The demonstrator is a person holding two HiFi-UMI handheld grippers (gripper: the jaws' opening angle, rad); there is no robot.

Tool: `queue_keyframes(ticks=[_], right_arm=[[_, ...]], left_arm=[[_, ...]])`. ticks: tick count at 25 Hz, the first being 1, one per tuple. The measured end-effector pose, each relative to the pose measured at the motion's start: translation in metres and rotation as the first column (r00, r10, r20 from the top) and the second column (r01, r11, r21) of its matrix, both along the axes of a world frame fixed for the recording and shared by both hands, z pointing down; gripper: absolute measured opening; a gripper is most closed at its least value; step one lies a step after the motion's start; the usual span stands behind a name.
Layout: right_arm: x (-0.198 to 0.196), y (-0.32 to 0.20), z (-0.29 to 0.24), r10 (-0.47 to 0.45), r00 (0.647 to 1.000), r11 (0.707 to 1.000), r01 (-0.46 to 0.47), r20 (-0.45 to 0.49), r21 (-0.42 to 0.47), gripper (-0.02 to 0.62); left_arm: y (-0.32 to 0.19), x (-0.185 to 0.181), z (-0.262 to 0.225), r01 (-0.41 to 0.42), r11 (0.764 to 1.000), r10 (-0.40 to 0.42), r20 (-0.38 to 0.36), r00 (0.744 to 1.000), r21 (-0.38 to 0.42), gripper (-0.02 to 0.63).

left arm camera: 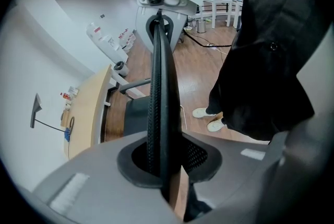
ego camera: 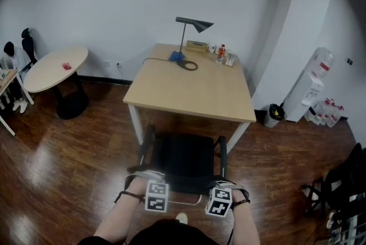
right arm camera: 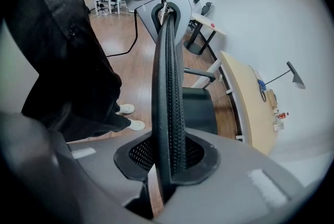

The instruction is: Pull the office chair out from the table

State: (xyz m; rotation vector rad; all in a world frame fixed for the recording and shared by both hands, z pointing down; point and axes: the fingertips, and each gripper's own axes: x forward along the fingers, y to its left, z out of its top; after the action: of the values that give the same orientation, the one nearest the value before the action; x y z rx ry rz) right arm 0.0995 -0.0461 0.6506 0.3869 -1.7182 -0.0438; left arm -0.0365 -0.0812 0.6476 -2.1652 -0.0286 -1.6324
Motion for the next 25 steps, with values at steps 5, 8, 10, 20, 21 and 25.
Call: queue_keyframes(ticks=[5,8,10,20,21,25], right_arm=[[-0.003,0.010,-0.001,0.005,1.000,1.000,-0.005,-0.002,-0.002,0.083],[-0.004,0.016,-0.001,0.011,1.000,1.000,-0.011,-0.001,-0.005,0.083],[-0.005,0.022,-0.001,0.015,1.000,1.000,-0.015,0.001,-0.006,0.083],[-0.008,0.046,-0.002,0.031,1.000,1.000,-0.031,0.005,-0.006,0.088],[-0.009,0.047,-0.002,0.031,0.999,0.999,-0.031,0.006,-0.006,0.089],[-0.010,0.056,-0.002,0.040,0.999,0.999,-0.040,0.007,-0.020,0.094]], left_arm=[[0.009,-0.002,-0.001,-0.007,1.000,0.007,-0.007,1.000,-0.002,0.066],[0.014,-0.004,-0.001,-0.013,1.000,0.013,-0.006,1.000,-0.004,0.066],[0.020,-0.004,-0.001,-0.016,1.000,0.016,-0.004,1.000,-0.008,0.066],[0.045,-0.008,-0.003,-0.019,1.000,0.019,-0.001,1.000,-0.022,0.066],[0.047,-0.009,-0.003,-0.020,1.000,0.020,-0.001,1.000,-0.020,0.066],[0.055,-0.010,-0.002,-0.026,1.000,0.026,-0.003,1.000,-0.017,0.066]])
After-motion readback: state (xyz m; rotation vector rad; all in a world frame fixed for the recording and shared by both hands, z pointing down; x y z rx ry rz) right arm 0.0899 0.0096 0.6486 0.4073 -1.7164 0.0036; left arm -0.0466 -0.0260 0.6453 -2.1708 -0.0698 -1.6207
